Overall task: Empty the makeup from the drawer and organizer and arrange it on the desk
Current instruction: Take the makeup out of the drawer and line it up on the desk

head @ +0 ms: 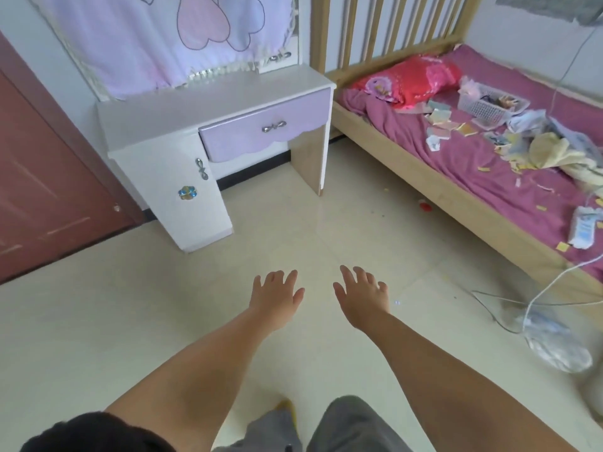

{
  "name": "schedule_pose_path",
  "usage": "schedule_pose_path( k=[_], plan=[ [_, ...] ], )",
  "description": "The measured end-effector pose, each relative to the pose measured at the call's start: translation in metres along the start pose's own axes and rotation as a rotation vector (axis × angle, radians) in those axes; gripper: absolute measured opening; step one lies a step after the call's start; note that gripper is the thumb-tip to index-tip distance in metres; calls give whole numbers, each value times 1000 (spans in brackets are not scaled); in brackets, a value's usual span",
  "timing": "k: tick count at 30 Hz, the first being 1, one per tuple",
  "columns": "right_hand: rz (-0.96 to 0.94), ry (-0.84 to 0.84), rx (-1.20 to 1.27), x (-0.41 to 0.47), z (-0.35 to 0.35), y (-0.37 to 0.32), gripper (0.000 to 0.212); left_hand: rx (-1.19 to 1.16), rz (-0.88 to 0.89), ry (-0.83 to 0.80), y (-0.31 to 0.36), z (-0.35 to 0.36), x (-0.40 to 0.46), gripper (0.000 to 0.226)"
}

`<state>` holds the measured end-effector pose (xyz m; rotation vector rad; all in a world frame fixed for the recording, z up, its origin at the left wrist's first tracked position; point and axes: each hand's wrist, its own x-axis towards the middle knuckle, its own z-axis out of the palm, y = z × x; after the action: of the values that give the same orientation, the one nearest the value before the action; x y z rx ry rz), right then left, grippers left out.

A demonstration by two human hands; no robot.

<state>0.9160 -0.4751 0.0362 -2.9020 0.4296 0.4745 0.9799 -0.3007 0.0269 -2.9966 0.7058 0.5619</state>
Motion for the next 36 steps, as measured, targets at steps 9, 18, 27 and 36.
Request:
schedule_pose_path(
  k=[9,18,27,36],
  plan=[
    [-5,-6,-30,218,-68,44,52,-17,-11,44,13,-67,220,52],
    [-177,-71,-159,439,-157,62,52,-271,-248,-17,-7,-130,398,52],
    [-308,-145,-107,635,-178,-15,51,-463,-430,-66,-100,-171,554,35],
    [-38,-481,367,787,-179,-98,37,-1162,-810,-112,-177,-192,688,40]
  ],
)
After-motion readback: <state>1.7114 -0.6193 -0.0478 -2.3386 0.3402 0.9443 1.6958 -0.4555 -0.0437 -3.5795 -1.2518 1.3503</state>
